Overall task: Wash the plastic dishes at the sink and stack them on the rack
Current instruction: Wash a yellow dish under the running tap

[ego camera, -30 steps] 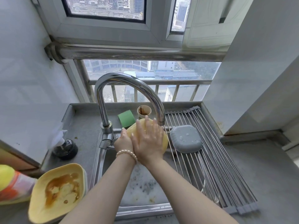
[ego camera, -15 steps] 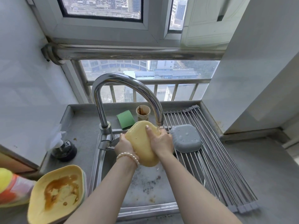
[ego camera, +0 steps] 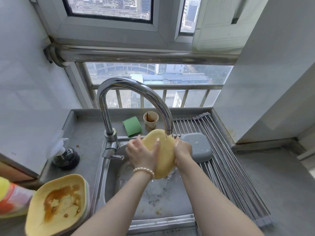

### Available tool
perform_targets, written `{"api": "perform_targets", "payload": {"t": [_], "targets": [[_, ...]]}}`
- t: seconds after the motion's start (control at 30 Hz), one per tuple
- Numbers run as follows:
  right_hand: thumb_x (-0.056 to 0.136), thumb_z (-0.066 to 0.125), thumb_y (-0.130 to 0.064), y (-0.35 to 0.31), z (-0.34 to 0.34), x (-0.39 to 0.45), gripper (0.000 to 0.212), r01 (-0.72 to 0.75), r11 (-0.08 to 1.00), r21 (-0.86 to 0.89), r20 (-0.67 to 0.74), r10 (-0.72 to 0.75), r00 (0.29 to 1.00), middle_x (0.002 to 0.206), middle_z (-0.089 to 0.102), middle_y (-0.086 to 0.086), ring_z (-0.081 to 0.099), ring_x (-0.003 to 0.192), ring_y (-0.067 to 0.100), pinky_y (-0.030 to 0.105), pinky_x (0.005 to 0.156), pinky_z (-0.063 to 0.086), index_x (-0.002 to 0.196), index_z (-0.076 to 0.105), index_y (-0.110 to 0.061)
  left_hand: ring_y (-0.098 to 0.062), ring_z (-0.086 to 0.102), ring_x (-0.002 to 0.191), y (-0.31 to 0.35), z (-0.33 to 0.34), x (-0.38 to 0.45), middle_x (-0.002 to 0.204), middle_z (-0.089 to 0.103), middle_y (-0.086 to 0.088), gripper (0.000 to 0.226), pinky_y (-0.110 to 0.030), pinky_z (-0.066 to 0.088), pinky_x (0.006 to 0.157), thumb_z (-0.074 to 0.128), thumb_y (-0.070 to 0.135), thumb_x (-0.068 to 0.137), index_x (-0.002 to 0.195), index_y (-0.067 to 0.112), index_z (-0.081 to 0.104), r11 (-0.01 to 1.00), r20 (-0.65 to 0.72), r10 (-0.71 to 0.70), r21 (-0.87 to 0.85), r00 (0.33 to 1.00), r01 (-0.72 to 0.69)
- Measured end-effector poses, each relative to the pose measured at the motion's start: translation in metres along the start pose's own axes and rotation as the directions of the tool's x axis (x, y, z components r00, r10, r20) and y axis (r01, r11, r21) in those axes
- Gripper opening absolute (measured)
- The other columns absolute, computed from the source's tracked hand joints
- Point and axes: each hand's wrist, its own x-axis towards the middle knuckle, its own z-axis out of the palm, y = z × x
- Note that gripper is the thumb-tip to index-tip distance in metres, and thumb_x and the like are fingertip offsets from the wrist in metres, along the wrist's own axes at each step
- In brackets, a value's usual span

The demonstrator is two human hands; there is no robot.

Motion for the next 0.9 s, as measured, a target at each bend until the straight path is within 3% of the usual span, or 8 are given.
{"api": "perform_targets", "payload": {"t": [0.13,0.23,0.43,0.6,0.7,0.77,0.83,0.9], "targets": [[0.101,0.037,-0.013,0.001,-0.009,0.002,0.038,0.222,0.923,-0.313,-0.027,-0.243,0.97,0.132,0.056,0.007,0.053,0.122,0.021,0.024,0.091,0.041,0.138,0.035,-0.004,-0.027,0.007,0.146,0.0,0.014,-0.007,0.158,0.014,-0.005,0.107,-0.052,0.006,0.116,-0.008,0.087,0.058,0.152,0.037,0.002,0.916,0.2,0.234,0.282,0.952,-0.284],[0.103,0.031,-0.014,0.005,-0.01,0.002,0.038,0.231,0.92,-0.315,-0.005,-0.245,0.969,0.132,0.056,0.013,0.05,0.124,0.027,0.026,0.095,0.036,0.136,0.044,-0.002,-0.03,0.013,0.144,0.008,0.012,-0.003,0.158,0.011,-0.004,0.078,-0.057,0.01,0.113,0.014,0.083,0.077,0.147,0.05,0.006,0.897,0.303,0.229,0.305,0.925,-0.321],[0.104,0.031,-0.016,0.01,-0.004,-0.007,0.038,0.335,0.905,-0.262,0.088,-0.323,0.942,0.122,0.063,0.017,0.054,0.119,0.029,0.028,0.093,0.032,0.117,0.063,0.001,-0.033,0.051,0.115,0.029,0.002,0.025,0.128,0.051,-0.01,0.072,-0.043,0.043,0.097,0.05,0.075,0.075,0.129,0.028,0.047,0.976,0.32,-0.003,0.206,0.947,-0.066],[0.097,0.048,-0.02,0.015,-0.005,-0.002,0.032,0.307,0.94,-0.152,0.097,-0.295,0.951,0.09,0.067,0.016,0.058,0.092,0.027,0.031,0.077,0.04,0.076,0.068,-0.004,-0.026,0.061,0.095,0.018,-0.006,0.041,0.106,0.069,-0.007,0.052,-0.035,0.05,0.087,0.071,0.054,0.072,0.102,0.011,0.068,0.97,0.424,-0.152,-0.108,0.893,0.216],[0.092,0.053,-0.024,0.007,-0.01,0.0,0.035,0.296,0.926,-0.233,0.138,-0.27,0.953,0.075,0.057,0.011,0.05,0.078,0.028,0.03,0.067,0.036,0.058,0.057,-0.015,-0.027,0.058,0.103,0.01,-0.004,0.041,0.114,0.066,-0.008,0.047,-0.03,0.044,0.09,0.069,0.043,0.081,0.112,0.008,0.069,0.926,0.416,-0.206,-0.21,0.886,0.314],[0.094,0.047,-0.032,-0.003,-0.007,-0.004,0.029,0.302,0.864,-0.403,0.122,-0.277,0.953,0.096,0.065,0.008,0.057,0.095,0.029,0.029,0.076,0.039,0.083,0.069,-0.016,-0.029,0.055,0.114,0.007,-0.001,0.041,0.124,0.062,-0.011,0.046,-0.03,0.041,0.096,0.066,0.037,0.086,0.117,0.003,0.066,0.881,0.388,-0.241,-0.297,0.889,0.369],[0.096,0.038,-0.04,-0.009,0.005,-0.013,0.042,0.315,0.756,-0.574,0.046,-0.354,0.934,0.123,0.059,0.01,0.05,0.117,0.029,0.035,0.093,0.037,0.114,0.064,-0.013,-0.029,0.055,0.114,0.01,0.001,0.037,0.113,0.064,-0.013,0.034,-0.027,0.038,0.085,0.061,0.033,0.091,0.104,0.002,0.068,0.843,0.327,-0.284,-0.364,0.902,0.397],[0.095,0.033,-0.047,-0.004,0.023,-0.027,0.051,0.349,0.646,-0.679,0.009,-0.469,0.883,0.13,0.049,0.013,0.038,0.124,0.03,0.046,0.103,0.028,0.121,0.058,-0.011,-0.028,0.058,0.105,0.011,0.0,0.033,0.101,0.064,-0.016,0.035,-0.023,0.032,0.073,0.056,0.032,0.095,0.098,0.0,0.069,0.826,0.277,-0.302,-0.402,0.912,0.395]]}}
